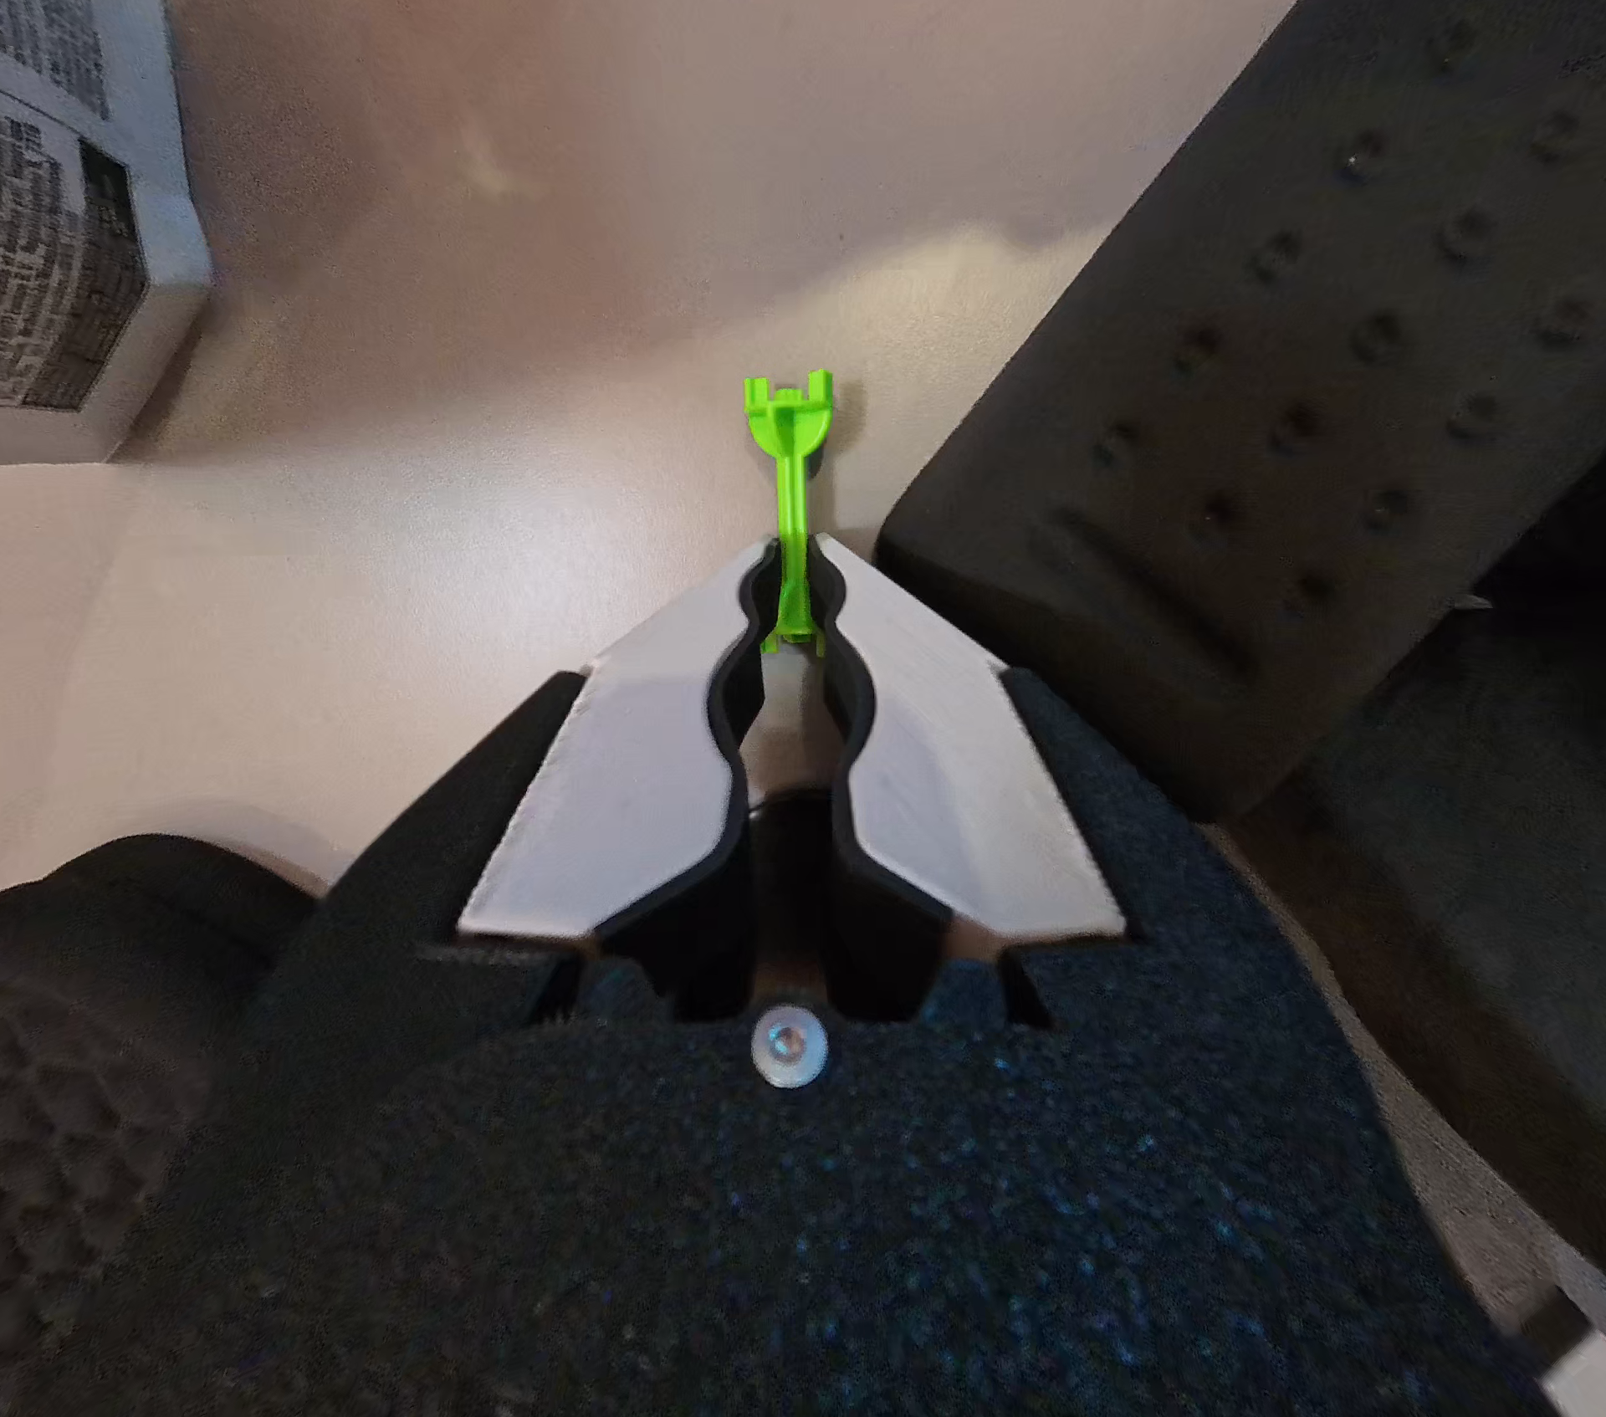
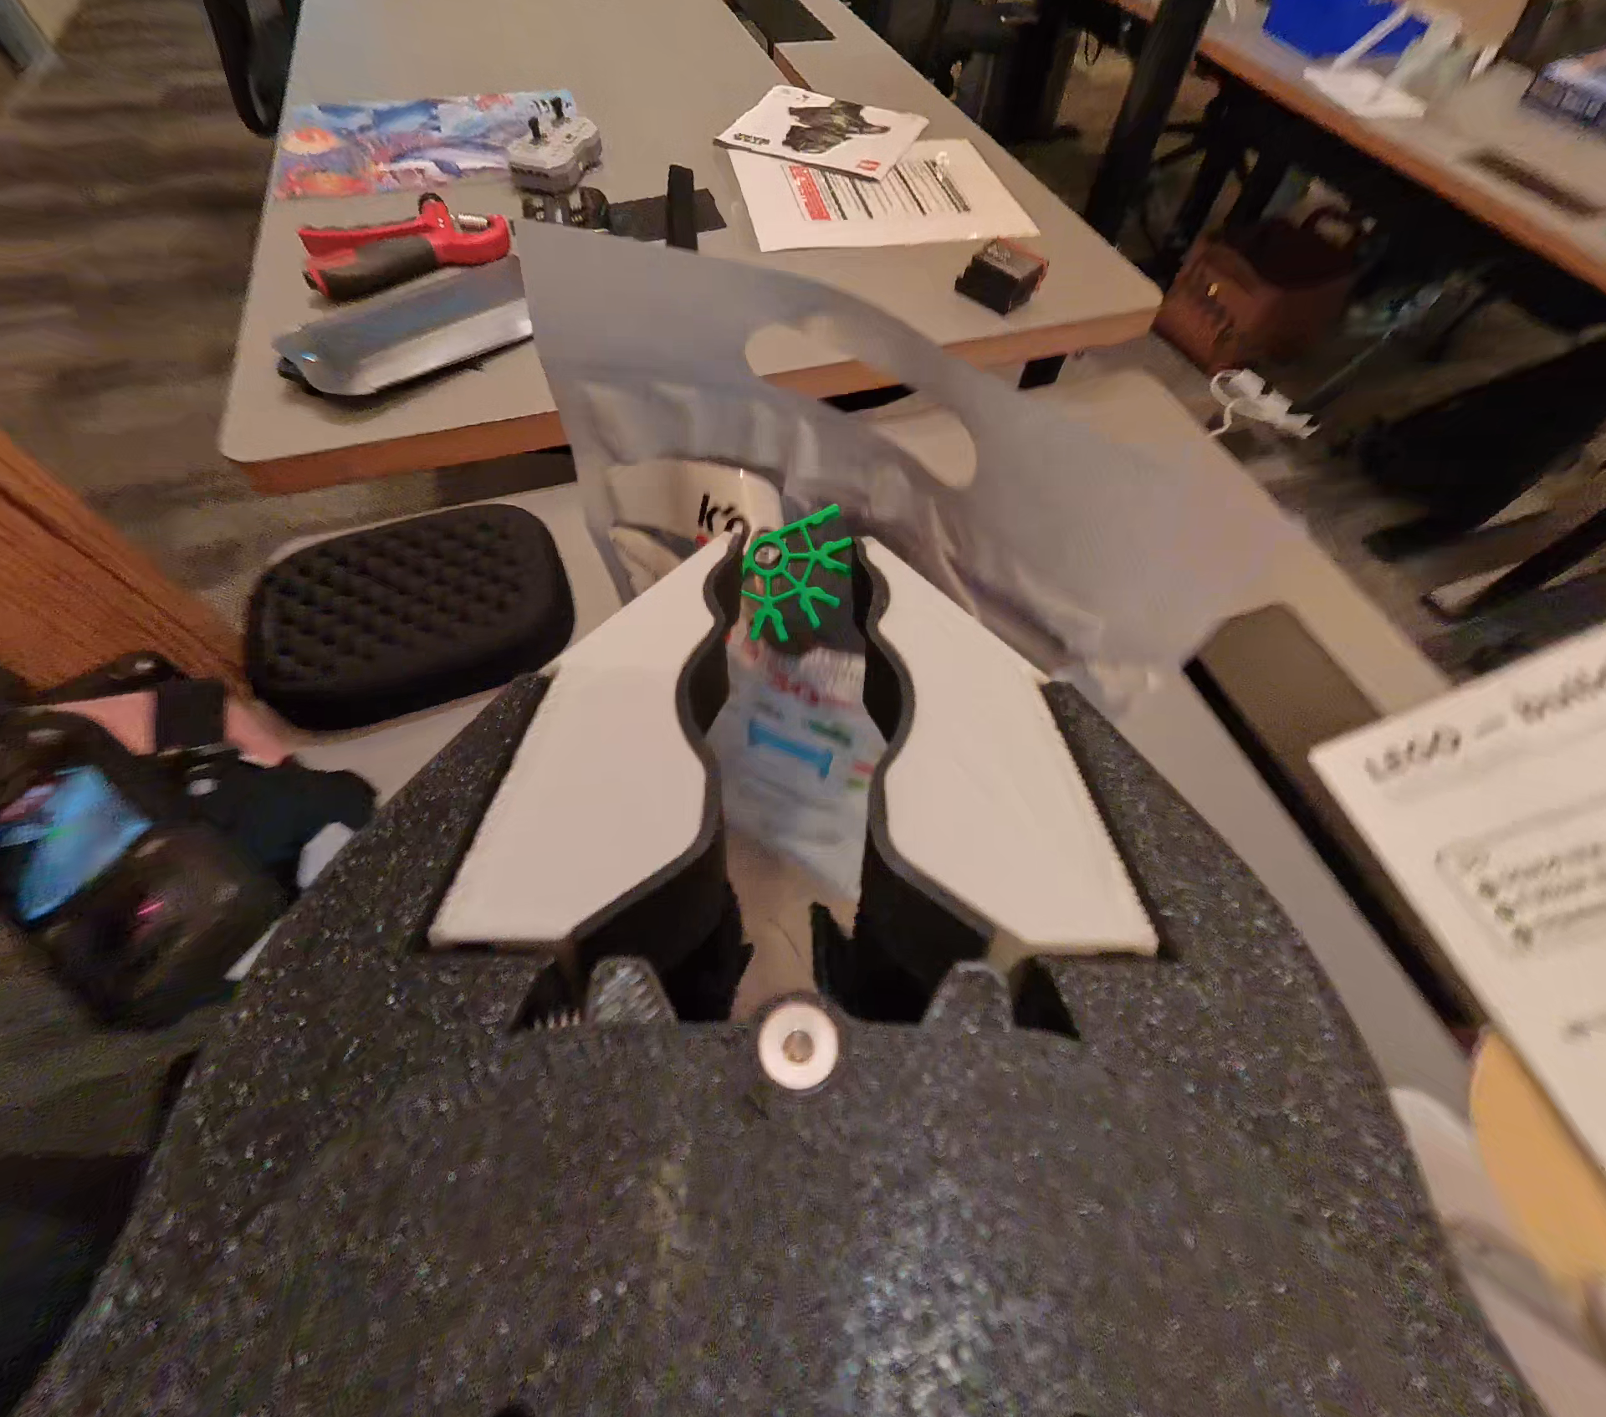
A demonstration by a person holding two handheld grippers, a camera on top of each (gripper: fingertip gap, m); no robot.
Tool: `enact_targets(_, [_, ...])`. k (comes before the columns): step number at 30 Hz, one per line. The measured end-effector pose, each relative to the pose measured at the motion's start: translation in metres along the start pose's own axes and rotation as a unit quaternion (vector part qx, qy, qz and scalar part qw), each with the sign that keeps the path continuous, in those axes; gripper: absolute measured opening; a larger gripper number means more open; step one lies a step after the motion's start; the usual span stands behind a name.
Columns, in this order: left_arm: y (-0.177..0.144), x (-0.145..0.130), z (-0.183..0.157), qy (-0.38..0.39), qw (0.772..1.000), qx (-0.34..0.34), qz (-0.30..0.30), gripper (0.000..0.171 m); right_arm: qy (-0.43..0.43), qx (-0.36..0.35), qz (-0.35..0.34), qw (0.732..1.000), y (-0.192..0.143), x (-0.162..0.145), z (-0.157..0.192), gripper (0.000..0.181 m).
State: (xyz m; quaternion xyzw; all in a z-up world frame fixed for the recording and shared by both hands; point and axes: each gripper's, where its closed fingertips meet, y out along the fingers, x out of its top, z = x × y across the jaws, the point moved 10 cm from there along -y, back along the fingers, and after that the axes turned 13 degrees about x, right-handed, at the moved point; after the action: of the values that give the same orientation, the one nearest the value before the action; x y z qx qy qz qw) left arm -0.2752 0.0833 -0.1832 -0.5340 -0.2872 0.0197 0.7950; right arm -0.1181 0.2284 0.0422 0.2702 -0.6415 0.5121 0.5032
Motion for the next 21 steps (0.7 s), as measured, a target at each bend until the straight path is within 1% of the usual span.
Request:
enact_targets(2, [-0.006,0.003,0.002,-0.007,1.0,0.012,-0.013,0.004,-0.024,-0.013,0.038,0.999,0.023,0.002,-0.004,0.025])
enact_targets(3, [-0.01,0.006,0.004,-0.013,1.0,0.018,-0.022,0.004,-0.028,-0.017,0.068,0.997,0.032,-0.001,-0.006,0.036])
enact_targets(4, [-0.016,0.01,0.007,-0.017,0.999,0.028,-0.032,0.004,-0.032,-0.017,0.078,0.996,0.035,-0.002,-0.006,0.042])
enact_targets(5, [-0.024,0.015,0.01,-0.022,0.998,0.035,-0.045,0.004,-0.03,-0.016,0.068,0.997,0.032,-0.001,-0.005,0.042])
enact_targets(7, [-0.042,0.031,0.021,-0.041,0.995,0.055,-0.075,0.004,-0.015,-0.005,0.045,0.999,0.023,0.0,-0.003,0.046])
enact_targets(9, [-0.064,0.05,0.038,-0.059,0.989,0.083,-0.109,0.004,0.002,0.005,0.044,0.999,0.011,-0.001,-0.003,0.048])
enact_targets(12, [-0.105,0.095,0.075,-0.084,0.971,0.146,-0.168,0.004,0.027,-0.022,-0.006,0.999,-0.028,0.005,-0.006,0.042])
enact_targets(14, [-0.128,0.127,0.1,-0.087,0.958,0.183,-0.204,0.004,0.052,-0.037,-0.013,0.998,-0.052,-0.001,-0.009,0.042])
enact_targets(16, [-0.137,0.153,0.122,-0.076,0.95,0.219,-0.208,0.004,0.069,-0.05,-0.011,0.996,-0.07,-0.011,-0.01,0.042])
enact_targets(18, [-0.133,0.169,0.139,-0.048,0.944,0.262,-0.195,0.004,0.078,-0.065,-0.004,0.995,-0.086,-0.021,-0.01,0.042])
enact_targets(20, [-0.113,0.172,0.15,-0.033,0.957,0.256,-0.132,0.006,0.082,-0.08,0.018,0.993,-0.098,-0.034,-0.009,0.043])
enact_targets(21, [-0.105,0.172,0.152,-0.022,0.957,0.265,-0.114,0.018,0.084,-0.09,0.034,0.992,-0.104,-0.042,-0.01,0.043])
